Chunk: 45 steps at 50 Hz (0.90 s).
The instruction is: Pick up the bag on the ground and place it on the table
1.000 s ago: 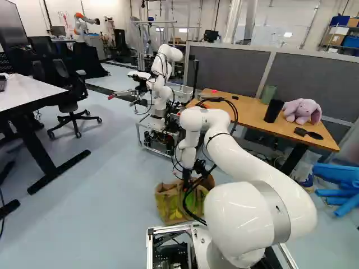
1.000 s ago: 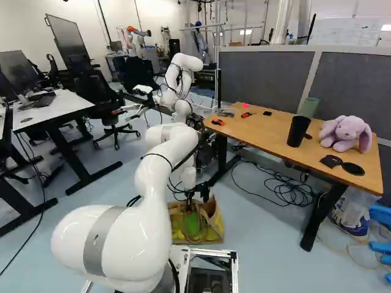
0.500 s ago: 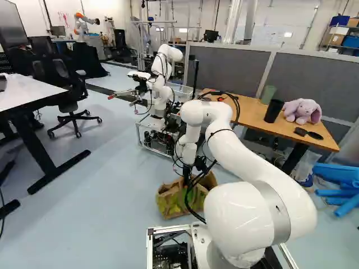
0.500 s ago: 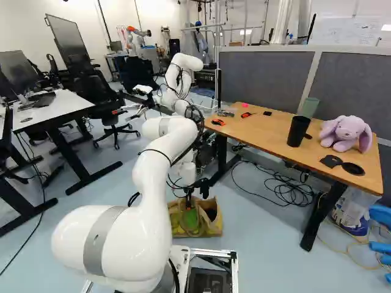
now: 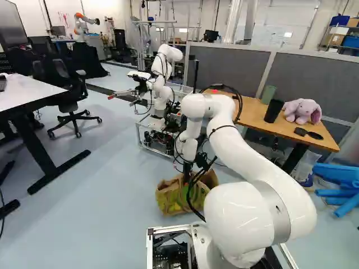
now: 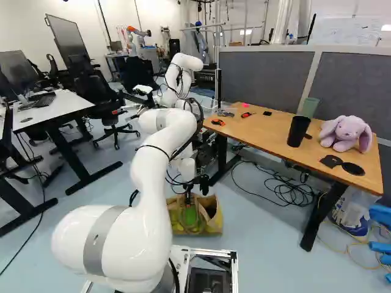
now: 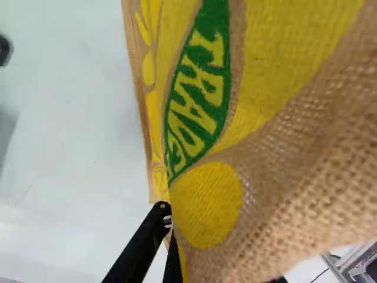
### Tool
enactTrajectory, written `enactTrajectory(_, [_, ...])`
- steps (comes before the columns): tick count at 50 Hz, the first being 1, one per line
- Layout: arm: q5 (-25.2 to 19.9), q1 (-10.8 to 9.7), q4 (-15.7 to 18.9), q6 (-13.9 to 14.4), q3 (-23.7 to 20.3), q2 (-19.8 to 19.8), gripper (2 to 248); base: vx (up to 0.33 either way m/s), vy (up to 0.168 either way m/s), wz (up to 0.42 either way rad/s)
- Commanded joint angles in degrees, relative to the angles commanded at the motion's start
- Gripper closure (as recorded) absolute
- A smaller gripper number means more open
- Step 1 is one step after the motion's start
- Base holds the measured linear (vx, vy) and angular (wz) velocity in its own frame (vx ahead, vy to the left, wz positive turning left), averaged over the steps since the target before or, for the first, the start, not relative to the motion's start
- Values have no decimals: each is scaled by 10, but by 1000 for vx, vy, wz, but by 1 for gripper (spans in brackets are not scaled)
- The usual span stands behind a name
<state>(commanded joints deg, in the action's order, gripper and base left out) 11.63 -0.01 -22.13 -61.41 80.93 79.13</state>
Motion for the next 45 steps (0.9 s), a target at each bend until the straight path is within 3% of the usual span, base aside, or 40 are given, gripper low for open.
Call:
enactTrajectory(10, [0, 0, 0, 0, -20, -22, 228, 0, 0, 0])
enactTrajectory(15, [0, 0, 0, 14, -29, -33, 228, 0, 0, 0])
enactTrajectory(45, [0, 0, 0, 187, -85, -100, 228, 0, 0, 0])
